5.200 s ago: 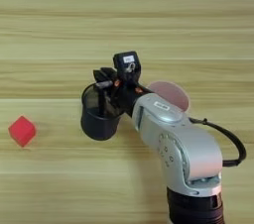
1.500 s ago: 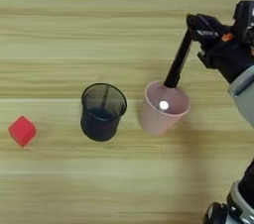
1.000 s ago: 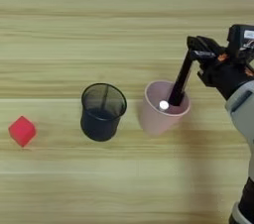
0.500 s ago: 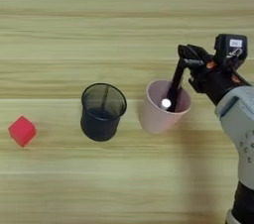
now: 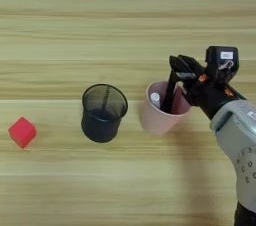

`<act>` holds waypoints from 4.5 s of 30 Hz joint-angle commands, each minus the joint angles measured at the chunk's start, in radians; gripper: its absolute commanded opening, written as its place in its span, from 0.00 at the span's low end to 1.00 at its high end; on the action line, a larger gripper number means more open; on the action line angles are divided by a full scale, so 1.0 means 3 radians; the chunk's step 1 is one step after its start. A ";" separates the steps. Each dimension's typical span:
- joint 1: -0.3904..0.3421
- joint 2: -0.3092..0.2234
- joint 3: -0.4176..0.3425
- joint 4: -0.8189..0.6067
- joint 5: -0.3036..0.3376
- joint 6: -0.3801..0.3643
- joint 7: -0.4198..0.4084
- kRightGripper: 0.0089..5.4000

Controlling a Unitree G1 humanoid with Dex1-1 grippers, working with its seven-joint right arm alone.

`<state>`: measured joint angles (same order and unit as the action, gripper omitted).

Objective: Move the objects on the table

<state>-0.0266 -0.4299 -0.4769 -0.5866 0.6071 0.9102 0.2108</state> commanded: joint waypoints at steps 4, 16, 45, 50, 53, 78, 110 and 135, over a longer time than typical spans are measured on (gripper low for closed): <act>-0.0072 -0.0103 -0.0013 -0.0075 -0.0038 -0.0168 0.0017 0.21; -0.0088 -0.0113 -0.0026 -0.0094 -0.0033 -0.0164 0.0008 0.52; 0.0093 -0.0072 0.0126 -0.0911 0.0201 -0.0268 0.0190 0.99; 0.0190 -0.0071 0.0253 -0.1111 0.0216 -0.0348 0.0253 0.99; 0.0259 -0.0076 0.0331 -0.1231 0.0238 -0.0378 0.0290 0.99; 0.0898 -0.0016 0.2182 -0.1381 -0.0381 -0.0880 0.0637 0.99; 0.1017 0.0708 0.2841 0.0438 -0.1550 -0.2015 0.0314 0.99; 0.0980 0.0843 0.2632 0.0608 -0.1810 -0.2183 0.0193 0.99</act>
<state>0.3017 -0.1872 0.3269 -0.3754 0.0660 0.2933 0.2742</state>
